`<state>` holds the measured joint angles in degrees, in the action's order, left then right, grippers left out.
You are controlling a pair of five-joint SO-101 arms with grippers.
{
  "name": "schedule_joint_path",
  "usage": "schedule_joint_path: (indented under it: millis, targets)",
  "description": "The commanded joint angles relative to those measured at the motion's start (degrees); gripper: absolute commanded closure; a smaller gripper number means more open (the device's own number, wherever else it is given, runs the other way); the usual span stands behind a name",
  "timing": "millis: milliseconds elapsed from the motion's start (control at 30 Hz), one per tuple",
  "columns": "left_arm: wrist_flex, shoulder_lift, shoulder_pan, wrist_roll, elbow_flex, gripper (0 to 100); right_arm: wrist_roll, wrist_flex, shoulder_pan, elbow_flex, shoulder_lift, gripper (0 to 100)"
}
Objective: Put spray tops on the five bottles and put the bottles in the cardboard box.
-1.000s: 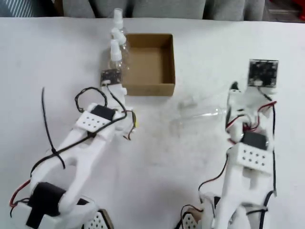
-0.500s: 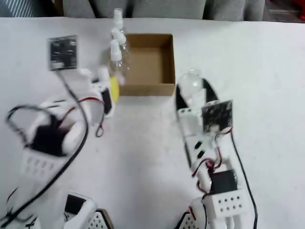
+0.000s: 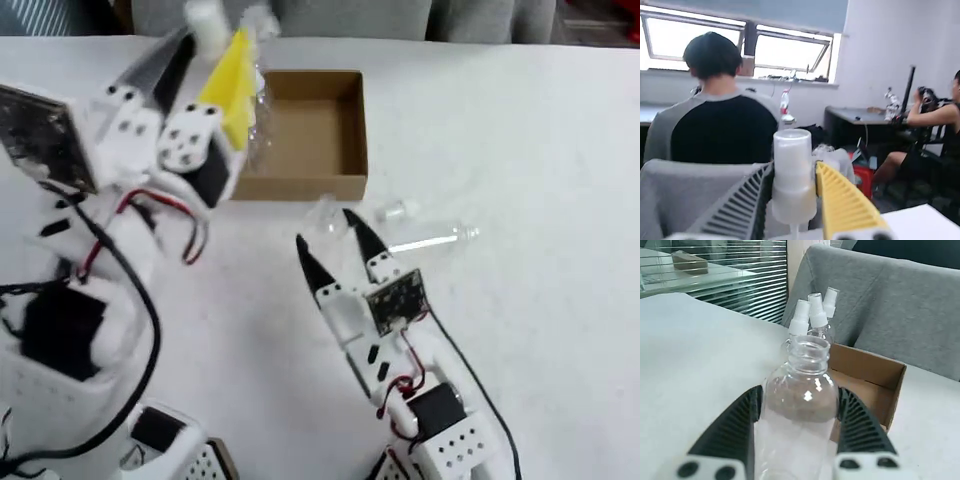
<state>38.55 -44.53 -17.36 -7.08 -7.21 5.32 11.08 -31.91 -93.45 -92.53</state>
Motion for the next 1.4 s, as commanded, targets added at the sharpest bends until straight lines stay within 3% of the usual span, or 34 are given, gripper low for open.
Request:
schedule_joint_path:
  millis: [0, 167, 433, 633, 1100, 1367]
  targets:
    - [-13.19, 2.68, -4.97, 0.26, 2.37, 98, -0.26, -1.8, -1.01, -3.43, -5.93, 96.1]
    - [-14.68, 4.18, -6.99, -0.09, 0.0, 98, -0.53, 2.95, -0.75, -3.43, -10.42, 96.1]
    - [-15.21, -3.03, -7.08, -6.77, -13.89, 98, -0.62, 3.65, -1.01, -3.43, -10.24, 96.1]
    - [-23.38, -9.19, -8.04, -9.23, -24.26, 98, -0.62, 4.62, -1.01, -3.43, -10.24, 96.1]
    - [-20.75, -9.36, -8.66, -14.95, -26.2, 98, -0.62, 5.93, -1.01, -3.43, -10.33, 96.1]
    - [-20.92, -9.8, -8.66, -14.86, -34.55, 98, -0.62, 5.93, -1.01, -3.43, -10.42, 96.1]
